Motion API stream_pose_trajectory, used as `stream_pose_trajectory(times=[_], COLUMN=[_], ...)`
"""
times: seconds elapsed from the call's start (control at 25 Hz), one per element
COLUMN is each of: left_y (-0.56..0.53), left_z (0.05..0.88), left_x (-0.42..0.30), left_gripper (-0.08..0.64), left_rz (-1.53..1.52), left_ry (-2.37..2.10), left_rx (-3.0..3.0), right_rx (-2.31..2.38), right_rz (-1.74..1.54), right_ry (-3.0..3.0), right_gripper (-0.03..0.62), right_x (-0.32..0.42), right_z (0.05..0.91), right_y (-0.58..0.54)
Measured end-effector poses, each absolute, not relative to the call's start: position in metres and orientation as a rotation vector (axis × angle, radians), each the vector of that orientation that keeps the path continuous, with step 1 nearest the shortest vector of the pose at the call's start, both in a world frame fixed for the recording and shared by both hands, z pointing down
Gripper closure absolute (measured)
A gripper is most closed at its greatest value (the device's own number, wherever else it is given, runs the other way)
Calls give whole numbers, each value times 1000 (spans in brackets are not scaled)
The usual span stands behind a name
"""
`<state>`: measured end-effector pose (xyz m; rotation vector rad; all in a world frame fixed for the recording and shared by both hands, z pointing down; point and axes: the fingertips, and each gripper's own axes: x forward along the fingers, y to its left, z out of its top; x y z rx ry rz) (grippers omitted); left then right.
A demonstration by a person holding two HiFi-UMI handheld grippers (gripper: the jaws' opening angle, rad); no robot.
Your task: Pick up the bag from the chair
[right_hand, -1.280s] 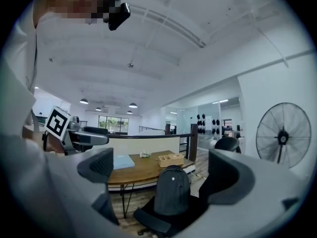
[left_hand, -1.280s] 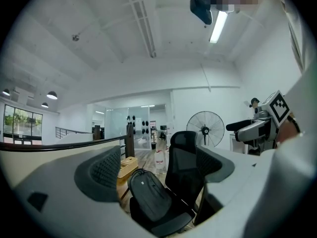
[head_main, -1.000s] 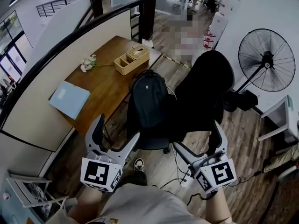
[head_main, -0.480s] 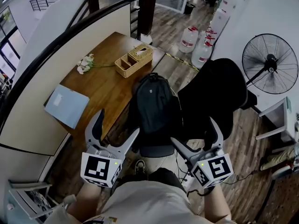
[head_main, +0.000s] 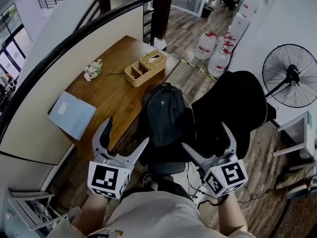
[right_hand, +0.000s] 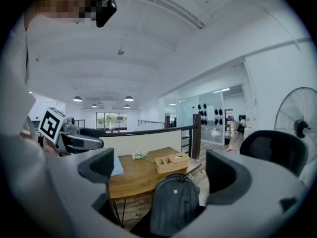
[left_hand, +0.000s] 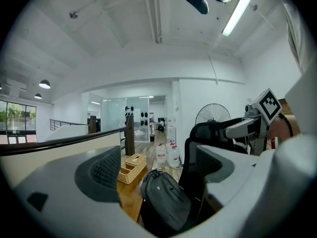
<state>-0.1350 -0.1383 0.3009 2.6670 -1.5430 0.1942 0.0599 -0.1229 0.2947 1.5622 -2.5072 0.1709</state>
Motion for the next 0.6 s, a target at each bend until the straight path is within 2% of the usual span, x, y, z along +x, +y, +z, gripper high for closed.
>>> stream_pose_trajectory(times=[0.6], left_y=[-204], left_z=[316], left_x=[-70], left_gripper=[107], left_rz=[350], left_ry=[-1698], left_rx=[2534], right_rx=[1534], right_rz=[238], right_ry=[-2559], right_gripper=[25], right_x=[136], right_z=[314], right_y=[-222])
